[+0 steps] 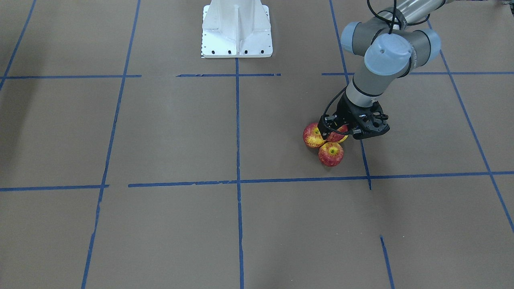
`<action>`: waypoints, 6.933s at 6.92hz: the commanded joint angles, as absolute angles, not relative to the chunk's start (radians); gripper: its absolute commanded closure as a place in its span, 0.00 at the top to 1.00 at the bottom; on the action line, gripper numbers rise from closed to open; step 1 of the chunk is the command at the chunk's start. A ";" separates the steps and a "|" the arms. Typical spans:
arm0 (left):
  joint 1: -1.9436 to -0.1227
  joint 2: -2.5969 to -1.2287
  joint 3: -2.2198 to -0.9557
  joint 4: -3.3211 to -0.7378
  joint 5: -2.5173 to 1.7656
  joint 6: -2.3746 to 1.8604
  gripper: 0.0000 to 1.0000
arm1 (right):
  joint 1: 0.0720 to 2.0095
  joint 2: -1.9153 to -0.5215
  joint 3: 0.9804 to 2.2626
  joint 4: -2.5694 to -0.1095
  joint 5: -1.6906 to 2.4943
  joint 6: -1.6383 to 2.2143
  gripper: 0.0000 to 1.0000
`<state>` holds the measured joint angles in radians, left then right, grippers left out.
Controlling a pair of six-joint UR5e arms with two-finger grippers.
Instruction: Stack apples
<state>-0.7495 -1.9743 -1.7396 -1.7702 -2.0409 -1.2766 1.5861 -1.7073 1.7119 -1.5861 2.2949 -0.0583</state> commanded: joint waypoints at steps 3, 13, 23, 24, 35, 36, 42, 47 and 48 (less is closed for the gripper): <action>-0.744 -1.974 -1.738 -1.770 -2.040 -1.276 0.27 | 1.586 -1.707 1.712 -1.585 2.295 -0.058 1.00; -1.038 -1.881 -1.956 -1.589 -2.077 -0.914 1.00 | 1.586 -1.707 1.712 -1.586 2.295 -0.058 1.00; -1.724 -1.508 -1.581 -1.528 -2.253 0.367 1.00 | 1.586 -1.707 1.712 -1.585 2.295 -0.058 1.00; -1.723 -1.503 -1.571 -1.537 -2.246 0.344 1.00 | 1.586 -1.707 1.712 -1.586 2.295 -0.058 1.00; -1.718 -1.511 -1.611 -1.465 -2.260 0.279 1.00 | 1.586 -1.707 1.712 -1.586 2.295 -0.058 1.00; -1.717 -1.512 -1.608 -1.466 -2.261 0.279 1.00 | 1.586 -1.707 1.712 -1.586 2.295 -0.058 1.00; -1.687 -1.514 -1.578 -1.506 -2.330 0.275 1.00 | 1.586 -1.707 1.712 -1.585 2.295 -0.058 1.00; -1.674 -1.514 -1.575 -1.505 -2.327 0.273 1.00 | 1.586 -1.707 1.710 -1.586 2.295 -0.058 1.00; -1.674 -1.514 -1.574 -1.502 -2.324 0.273 1.00 | 1.586 -1.707 1.712 -1.586 2.295 -0.058 1.00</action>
<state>-1.6772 -1.5141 -1.5760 -1.5047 -2.3274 0.2736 1.5861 -1.7073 1.7114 -1.5861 2.2948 -0.0583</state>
